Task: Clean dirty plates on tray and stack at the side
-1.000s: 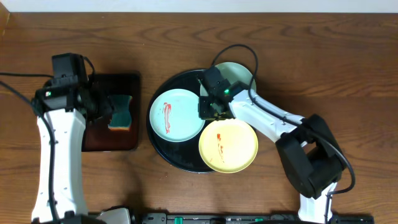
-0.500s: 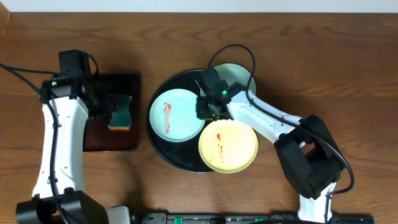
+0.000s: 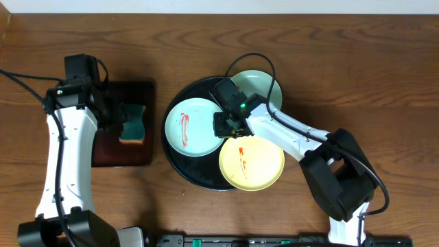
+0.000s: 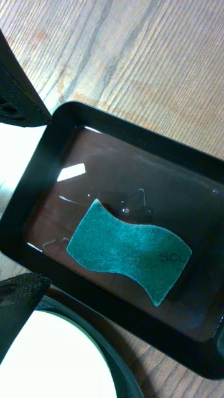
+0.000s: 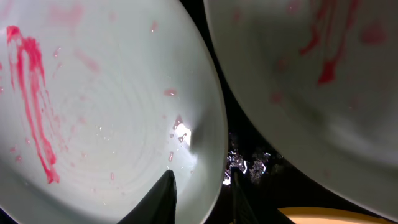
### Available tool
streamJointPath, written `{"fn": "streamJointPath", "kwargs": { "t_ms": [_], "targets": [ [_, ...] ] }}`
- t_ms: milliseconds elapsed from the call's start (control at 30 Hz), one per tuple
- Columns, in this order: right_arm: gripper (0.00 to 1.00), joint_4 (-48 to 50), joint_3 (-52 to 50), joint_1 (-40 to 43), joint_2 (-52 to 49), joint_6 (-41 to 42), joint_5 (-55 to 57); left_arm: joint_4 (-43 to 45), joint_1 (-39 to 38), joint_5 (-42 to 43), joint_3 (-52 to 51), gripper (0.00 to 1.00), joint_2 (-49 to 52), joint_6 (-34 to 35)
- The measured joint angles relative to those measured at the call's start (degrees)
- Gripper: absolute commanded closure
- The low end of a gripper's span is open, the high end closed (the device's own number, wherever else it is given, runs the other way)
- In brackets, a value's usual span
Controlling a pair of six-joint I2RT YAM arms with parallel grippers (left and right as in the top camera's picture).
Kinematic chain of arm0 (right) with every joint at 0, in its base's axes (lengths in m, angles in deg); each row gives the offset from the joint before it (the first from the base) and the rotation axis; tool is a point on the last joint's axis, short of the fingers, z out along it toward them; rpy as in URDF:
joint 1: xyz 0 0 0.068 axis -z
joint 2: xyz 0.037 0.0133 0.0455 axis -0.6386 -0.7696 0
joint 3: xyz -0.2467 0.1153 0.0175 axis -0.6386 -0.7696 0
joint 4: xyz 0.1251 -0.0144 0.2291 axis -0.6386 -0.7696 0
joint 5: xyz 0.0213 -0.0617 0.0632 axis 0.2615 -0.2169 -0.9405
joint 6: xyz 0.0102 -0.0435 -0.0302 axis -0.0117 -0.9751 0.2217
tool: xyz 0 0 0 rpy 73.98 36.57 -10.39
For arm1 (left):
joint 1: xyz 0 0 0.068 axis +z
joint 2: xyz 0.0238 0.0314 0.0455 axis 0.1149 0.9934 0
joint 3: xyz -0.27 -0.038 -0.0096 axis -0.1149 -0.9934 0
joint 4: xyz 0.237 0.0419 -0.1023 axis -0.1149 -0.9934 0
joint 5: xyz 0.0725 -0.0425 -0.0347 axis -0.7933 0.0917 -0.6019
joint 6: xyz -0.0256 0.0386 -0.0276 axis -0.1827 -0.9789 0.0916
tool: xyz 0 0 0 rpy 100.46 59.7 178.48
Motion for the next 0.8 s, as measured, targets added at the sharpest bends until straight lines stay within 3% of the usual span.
{"fn": "streamJointPath", "kwargs": {
  "t_ms": [233, 400, 600, 800],
  "targets": [
    [0.83, 0.8, 0.0, 0.0, -0.1, -0.1, 2.0, 0.1, 0.0, 0.0, 0.0, 0.24, 0.0, -0.1],
    [0.96, 1.6, 0.3, 0.0, -2.2, -0.3, 2.3, 0.4, 0.0, 0.0, 0.0, 0.25, 0.1, -0.2],
    [0.99, 2.4, 0.7, 0.0, -2.8, -0.2, 2.2, 1.2, 0.0, 0.0, 0.0, 0.25, 2.9, -0.7],
    [0.99, 2.8, 0.7, 0.0, -2.9, -0.2, 2.2, 2.2, 0.0, 0.0, 0.0, 0.36, 7.8, -2.2]
  ]
}}
